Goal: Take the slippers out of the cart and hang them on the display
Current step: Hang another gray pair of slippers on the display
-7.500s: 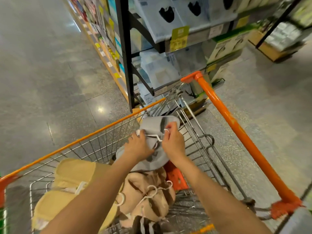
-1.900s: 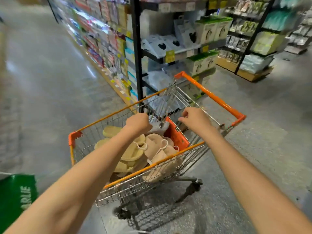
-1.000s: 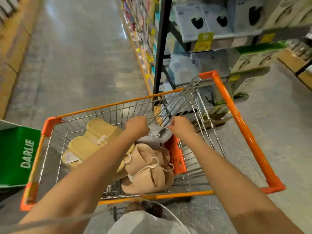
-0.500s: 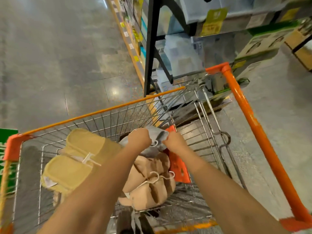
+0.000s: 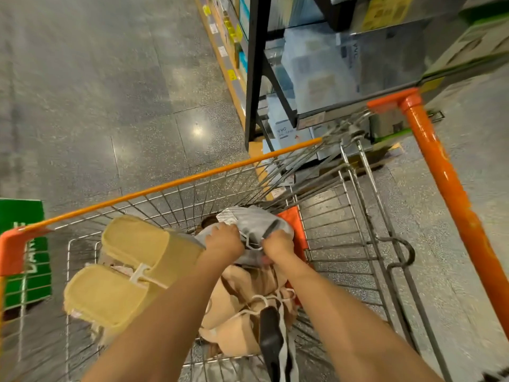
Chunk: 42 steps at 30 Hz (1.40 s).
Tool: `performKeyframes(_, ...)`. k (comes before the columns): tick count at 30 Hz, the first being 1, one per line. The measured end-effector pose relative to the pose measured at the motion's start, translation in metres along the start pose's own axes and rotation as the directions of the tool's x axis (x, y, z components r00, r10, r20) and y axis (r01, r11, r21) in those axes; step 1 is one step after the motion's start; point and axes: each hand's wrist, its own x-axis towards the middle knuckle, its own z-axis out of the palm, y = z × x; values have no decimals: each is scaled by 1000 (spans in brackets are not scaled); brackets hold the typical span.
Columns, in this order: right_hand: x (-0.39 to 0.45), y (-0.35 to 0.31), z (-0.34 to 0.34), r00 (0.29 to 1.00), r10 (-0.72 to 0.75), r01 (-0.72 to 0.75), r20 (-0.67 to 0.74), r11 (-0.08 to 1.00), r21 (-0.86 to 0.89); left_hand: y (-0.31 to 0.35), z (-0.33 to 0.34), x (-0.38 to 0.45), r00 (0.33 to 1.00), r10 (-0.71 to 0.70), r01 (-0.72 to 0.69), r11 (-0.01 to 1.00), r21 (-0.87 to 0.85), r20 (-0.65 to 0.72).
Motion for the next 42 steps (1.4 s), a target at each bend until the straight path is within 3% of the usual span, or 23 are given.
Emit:
performKeyframes(4,-6,-5,2,998,40,-43,53,997,66,4,0,5,1000,26,-26,999,46,13)
performKeyframes(8,-28,-2,-7,996,-91,91,-14,996,1,10,0,-1,997,78,-76,993,94,-18)
performKeyframes(13,-58,-4,-42,980,-195,196,-47,980,37,29,-8,-16,989,115,-109,991,74,-88)
performKeyframes(18,-95,-16,-96,930,-356,344,-91,931,-123,55,-32,-40,960,187,-182,982,43,-208)
performKeyframes(22,-135,-11,-142,867,-456,406,-199,880,-248,79,-53,-78,885,344,-296,936,190,-314)
performKeyframes(26,-198,-1,-197,754,-571,461,-325,813,-357,114,-79,-129,721,514,-405,857,319,-465)
performKeyframes(27,-216,4,-211,717,-591,474,-370,803,-362,124,-87,-144,646,552,-446,834,325,-528)
performKeyframes(29,-253,16,-237,648,-620,471,-442,783,-407,143,-101,-173,432,625,-539,757,370,-650)
performKeyframes(31,-289,33,-259,595,-615,429,-518,788,-442,165,-114,-201,278,679,-587,680,439,-679)
performKeyframes(34,-345,67,-279,516,-549,353,-658,836,-421,201,-127,-255,173,707,-596,629,499,-685)
performKeyframes(37,-392,106,-286,460,-452,307,-764,888,-341,237,-122,-298,116,743,-651,558,514,-659)
performKeyframes(42,-444,170,-278,402,-269,263,-875,950,-171,277,-82,-365,-102,860,-711,288,641,-500)
